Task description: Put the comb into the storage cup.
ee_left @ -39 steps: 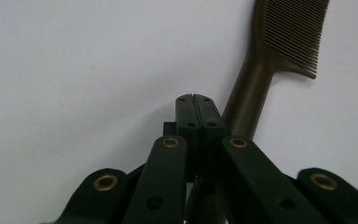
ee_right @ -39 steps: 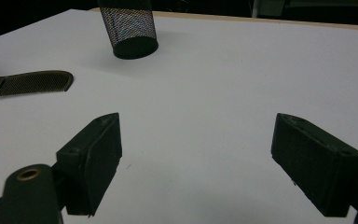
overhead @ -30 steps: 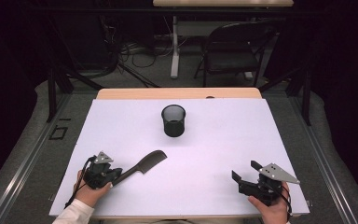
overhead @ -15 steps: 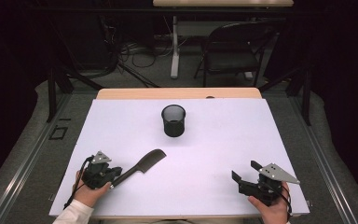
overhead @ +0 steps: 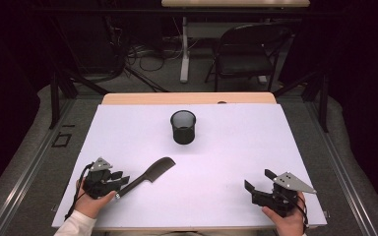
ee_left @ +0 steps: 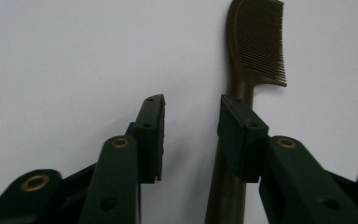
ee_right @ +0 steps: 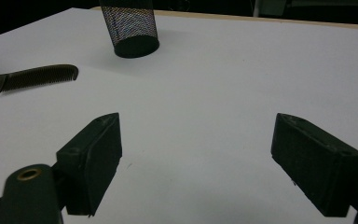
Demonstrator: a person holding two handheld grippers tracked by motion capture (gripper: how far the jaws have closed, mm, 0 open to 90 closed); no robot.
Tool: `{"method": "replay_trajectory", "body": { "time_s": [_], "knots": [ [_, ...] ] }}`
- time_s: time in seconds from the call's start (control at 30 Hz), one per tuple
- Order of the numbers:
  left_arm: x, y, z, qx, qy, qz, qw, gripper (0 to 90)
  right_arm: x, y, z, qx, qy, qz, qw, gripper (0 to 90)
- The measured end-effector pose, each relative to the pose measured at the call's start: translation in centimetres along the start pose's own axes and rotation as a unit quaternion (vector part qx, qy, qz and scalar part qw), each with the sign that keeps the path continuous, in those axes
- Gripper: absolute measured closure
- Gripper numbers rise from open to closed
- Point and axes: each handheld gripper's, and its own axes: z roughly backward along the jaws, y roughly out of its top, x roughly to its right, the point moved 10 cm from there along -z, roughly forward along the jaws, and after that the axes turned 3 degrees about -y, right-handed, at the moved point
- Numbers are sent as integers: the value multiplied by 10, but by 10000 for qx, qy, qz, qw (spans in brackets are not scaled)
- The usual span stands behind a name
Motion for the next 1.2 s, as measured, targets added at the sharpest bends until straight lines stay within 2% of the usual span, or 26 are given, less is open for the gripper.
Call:
{"method": "replay_trajectory", "body": {
  "time_s": [0.2, 0.4, 0.47, 0.67, 1.0, 1.2],
  "knots": [
    [1, 3, 2, 124, -65, 5, 9999, 492, 0, 0, 0, 3, 0, 13, 10000, 162],
    [4, 6, 5, 213, -140, -74, 9996, 444, 0, 0, 0, -8, -2, 12, 10000, 164],
    [5, 5, 4, 79, -304, 23, 9995, 407, 0, 0, 0, 0, -3, 25, 10000, 164],
    [6, 5, 4, 78, -328, -41, 9994, 402, 0, -1, 0, -41, -3, 30, 10000, 164],
    [8, 11, 9, 70, -160, -299, 9994, 399, -1, -1, 0, -49, 14, 15, 10000, 164],
    [8, 13, 11, -50, -43, -452, 9990, 377, -1, -1, 0, -68, 19, 28, 10000, 166]
  ]
}}
